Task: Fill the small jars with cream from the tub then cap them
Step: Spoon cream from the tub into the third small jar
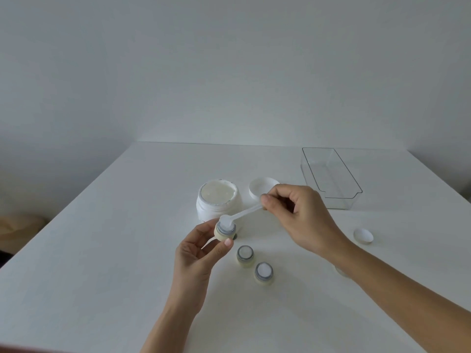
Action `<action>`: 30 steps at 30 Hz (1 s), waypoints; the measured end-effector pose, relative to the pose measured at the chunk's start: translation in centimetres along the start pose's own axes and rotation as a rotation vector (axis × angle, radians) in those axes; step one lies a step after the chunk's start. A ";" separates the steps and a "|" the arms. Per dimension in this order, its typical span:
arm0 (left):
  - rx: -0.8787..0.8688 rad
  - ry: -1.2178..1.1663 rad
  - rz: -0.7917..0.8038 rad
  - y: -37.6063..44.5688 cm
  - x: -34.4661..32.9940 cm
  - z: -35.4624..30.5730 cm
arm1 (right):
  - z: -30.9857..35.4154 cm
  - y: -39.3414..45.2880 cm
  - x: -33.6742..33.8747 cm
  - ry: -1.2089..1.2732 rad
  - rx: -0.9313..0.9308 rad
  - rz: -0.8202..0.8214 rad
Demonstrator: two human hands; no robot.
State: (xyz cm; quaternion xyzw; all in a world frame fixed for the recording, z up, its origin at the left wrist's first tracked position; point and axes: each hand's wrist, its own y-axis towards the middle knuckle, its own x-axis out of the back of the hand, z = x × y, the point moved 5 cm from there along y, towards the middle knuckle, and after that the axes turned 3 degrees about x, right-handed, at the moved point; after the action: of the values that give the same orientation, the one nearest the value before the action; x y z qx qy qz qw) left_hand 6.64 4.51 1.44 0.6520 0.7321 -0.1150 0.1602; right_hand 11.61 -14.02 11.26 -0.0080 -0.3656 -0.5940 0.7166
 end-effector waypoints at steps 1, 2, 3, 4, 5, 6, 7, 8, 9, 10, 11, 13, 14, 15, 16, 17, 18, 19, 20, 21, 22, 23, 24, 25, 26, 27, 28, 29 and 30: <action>-0.001 0.000 -0.002 0.0 0.0 0.0 | 0.3 0.0 -0.1 -0.015 0.020 0.005; -0.001 0.000 -0.002 0.0 0.0 0.0 | 0.6 0.0 -0.2 -0.028 0.032 0.005; -0.002 0.000 0.000 0.0 0.0 0.0 | 0.7 0.0 -0.2 -0.041 0.038 0.003; -0.004 0.002 0.004 0.0 0.0 0.0 | 0.8 0.0 -0.2 -0.053 0.038 0.003; -0.006 0.005 0.008 0.0 0.0 0.0 | 0.8 0.1 -0.2 -0.065 0.035 0.002; -0.008 0.007 0.010 0.0 0.0 0.0 | 0.7 0.1 -0.1 -0.081 0.033 -0.002; -0.011 0.010 0.012 0.0 0.1 -0.1 | 0.7 0.1 0.0 -0.101 0.032 -0.008; -0.014 0.013 0.013 0.0 0.1 -0.1 | 0.6 0.2 0.1 -0.122 0.032 -0.013; -0.016 0.016 0.014 0.0 0.1 -0.1 | 0.5 0.2 0.1 -0.141 0.032 -0.018; -0.016 0.018 0.013 0.0 0.1 -0.1 | 0.4 0.2 0.2 -0.154 0.028 -0.021; -0.017 0.019 0.012 0.0 0.1 -0.1 | 0.2 0.2 0.3 -0.160 0.020 -0.025; -0.015 0.014 0.009 0.1 0.0 0.0 | -0.2 0.3 0.6 -0.143 -0.013 -0.045; -0.014 0.009 0.008 0.1 0.0 0.0 | -0.4 0.4 0.9 -0.118 -0.035 -0.062; -0.014 0.007 0.008 0.1 0.0 0.0 | -0.7 0.5 1.2 -0.085 -0.057 -0.076; -0.015 0.009 0.009 0.1 0.0 0.0 | -0.9 0.6 1.4 -0.051 -0.078 -0.086; -0.016 0.012 0.010 0.1 0.0 0.0 | -1.1 0.8 1.6 -0.021 -0.096 -0.092; -0.016 0.014 0.011 0.1 0.0 0.0 | -1.2 0.9 1.6 0.001 -0.113 -0.093; -0.017 0.014 0.011 0.1 0.0 0.0 | -1.4 0.9 1.6 0.017 -0.130 -0.092; -0.017 0.011 0.009 0.1 0.1 0.0 | -1.5 0.9 1.6 0.034 -0.150 -0.088; -0.018 0.010 0.008 0.1 0.1 0.0 | -1.6 1.0 1.5 0.059 -0.173 -0.080; -0.019 0.012 0.006 0.1 0.0 -0.1 | -1.8 1.0 1.3 0.091 -0.198 -0.068; -0.020 0.016 0.005 0.1 0.0 -0.1 | -1.9 1.1 1.1 0.129 -0.224 -0.054; -0.020 0.019 0.003 0.1 0.0 -0.1 | -2.1 1.3 0.9 0.169 -0.253 -0.042; -0.019 0.019 0.001 0.0 0.1 -0.1 | -2.2 1.4 0.8 0.208 -0.283 -0.033; -0.018 0.018 -0.002 0.1 0.1 -0.1 | -2.3 1.6 0.6 0.245 -0.312 -0.025; -0.016 0.016 -0.006 0.1 0.2 0.0 | -2.3 1.8 0.4 0.281 -0.337 -0.015; -0.015 0.013 -0.008 0.1 0.2 0.0 | -2.4 1.9 0.3 0.312 -0.355 -0.006; -0.014 0.010 -0.011 0.1 0.2 0.0 | -2.4 2.1 0.1 0.334 -0.365 -0.001; -0.013 0.008 -0.012 0.1 0.2 0.0 | -2.3 2.4 0.0 0.342 -0.369 -0.004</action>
State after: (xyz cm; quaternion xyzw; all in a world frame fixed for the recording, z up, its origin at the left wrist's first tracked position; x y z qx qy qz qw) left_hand 6.71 4.69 1.35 0.6470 0.7374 -0.1085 0.1609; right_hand 14.87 -14.34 10.55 -0.0371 -0.1245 -0.6447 0.7533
